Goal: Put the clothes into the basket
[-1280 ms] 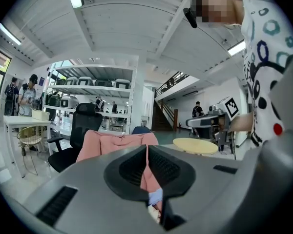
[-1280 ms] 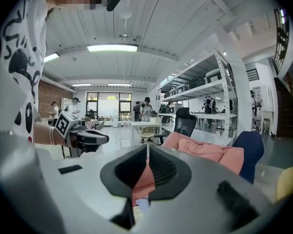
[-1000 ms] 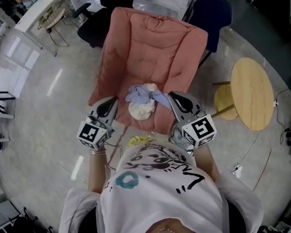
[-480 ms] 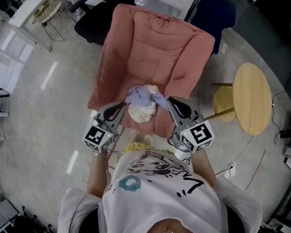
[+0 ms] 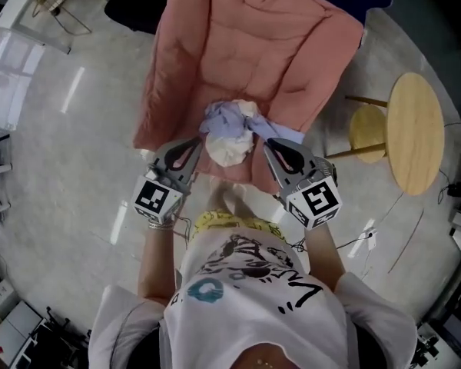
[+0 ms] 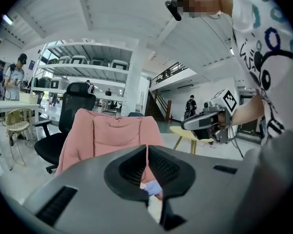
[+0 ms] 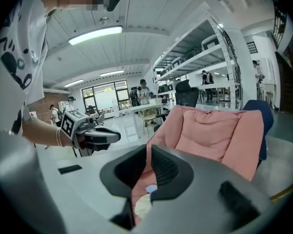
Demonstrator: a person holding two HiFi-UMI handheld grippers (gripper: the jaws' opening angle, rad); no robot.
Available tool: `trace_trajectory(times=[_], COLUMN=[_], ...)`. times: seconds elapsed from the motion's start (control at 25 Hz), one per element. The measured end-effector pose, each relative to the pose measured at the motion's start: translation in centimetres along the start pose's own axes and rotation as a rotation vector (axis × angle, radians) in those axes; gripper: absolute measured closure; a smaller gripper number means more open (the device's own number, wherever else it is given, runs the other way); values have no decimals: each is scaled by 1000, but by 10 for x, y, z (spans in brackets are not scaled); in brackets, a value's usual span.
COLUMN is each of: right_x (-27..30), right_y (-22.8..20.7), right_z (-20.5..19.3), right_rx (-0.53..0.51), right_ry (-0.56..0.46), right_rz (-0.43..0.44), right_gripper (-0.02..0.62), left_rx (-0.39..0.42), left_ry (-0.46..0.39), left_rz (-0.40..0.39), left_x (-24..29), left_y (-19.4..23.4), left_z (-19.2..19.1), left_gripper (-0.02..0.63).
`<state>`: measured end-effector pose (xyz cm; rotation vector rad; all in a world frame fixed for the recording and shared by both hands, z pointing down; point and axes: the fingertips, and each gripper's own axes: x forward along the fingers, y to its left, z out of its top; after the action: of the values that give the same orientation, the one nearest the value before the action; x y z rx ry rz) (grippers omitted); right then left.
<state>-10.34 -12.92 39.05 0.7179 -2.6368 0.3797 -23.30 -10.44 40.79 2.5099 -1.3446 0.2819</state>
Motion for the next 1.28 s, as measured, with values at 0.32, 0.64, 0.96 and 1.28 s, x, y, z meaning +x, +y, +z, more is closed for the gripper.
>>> trace_trajectory(times=[0.32, 0.64, 0.96, 1.28], right_x=[34, 66, 94, 116], right_y=[-10, -9, -13, -22], right_z=[-62, -109, -156, -204], right_rx=[64, 51, 65, 96], right_ry=[92, 163, 200, 259], right_rz=[41, 90, 96, 63], right_gripper=[566, 565, 562, 480], left_rx=[-59, -102, -103, -166], left_ry=[47, 59, 75, 106], left_rz=[8, 14, 34, 61], left_x=[15, 24, 33, 38], left_y=[3, 18, 37, 43], left_z=[-45, -86, -124, -180], left_gripper=[583, 581, 581, 581])
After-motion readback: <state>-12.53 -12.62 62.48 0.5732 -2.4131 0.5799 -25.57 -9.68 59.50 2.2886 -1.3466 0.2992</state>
